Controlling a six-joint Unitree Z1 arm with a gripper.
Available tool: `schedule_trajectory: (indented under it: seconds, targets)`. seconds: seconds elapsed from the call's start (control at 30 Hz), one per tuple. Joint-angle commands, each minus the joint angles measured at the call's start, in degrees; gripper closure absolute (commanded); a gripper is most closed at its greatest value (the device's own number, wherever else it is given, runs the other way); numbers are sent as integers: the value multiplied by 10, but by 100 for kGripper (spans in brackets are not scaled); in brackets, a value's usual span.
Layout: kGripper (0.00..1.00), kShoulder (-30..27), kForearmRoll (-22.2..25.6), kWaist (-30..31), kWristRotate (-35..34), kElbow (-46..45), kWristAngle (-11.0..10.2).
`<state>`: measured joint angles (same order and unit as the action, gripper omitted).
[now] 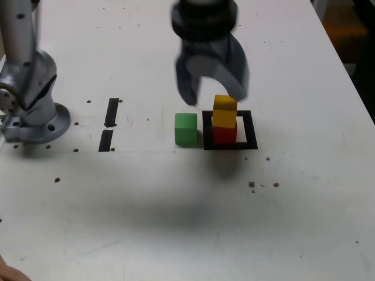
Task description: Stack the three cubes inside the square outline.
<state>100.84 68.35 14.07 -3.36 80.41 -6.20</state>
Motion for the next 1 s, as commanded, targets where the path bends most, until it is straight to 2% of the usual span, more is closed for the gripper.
schedule_trajectory:
  seconds: [0.0, 0.2, 0.4, 0.5, 0.67, 0.8, 0.97]
  targets:
    - [29, -13, 15, -1, 0, 1, -3]
    - [26, -62, 58, -1, 0, -33, 1]
    - [17, -66, 50, -1, 0, -70, 17]
    - [6, -62, 27, 2, 0, -86, 28]
    - [0, -59, 0, 23, -39, -102, 13]
    - [0, -58, -9, 38, -86, -119, -4]
    - [1, -55, -8, 39, -102, -131, -11]
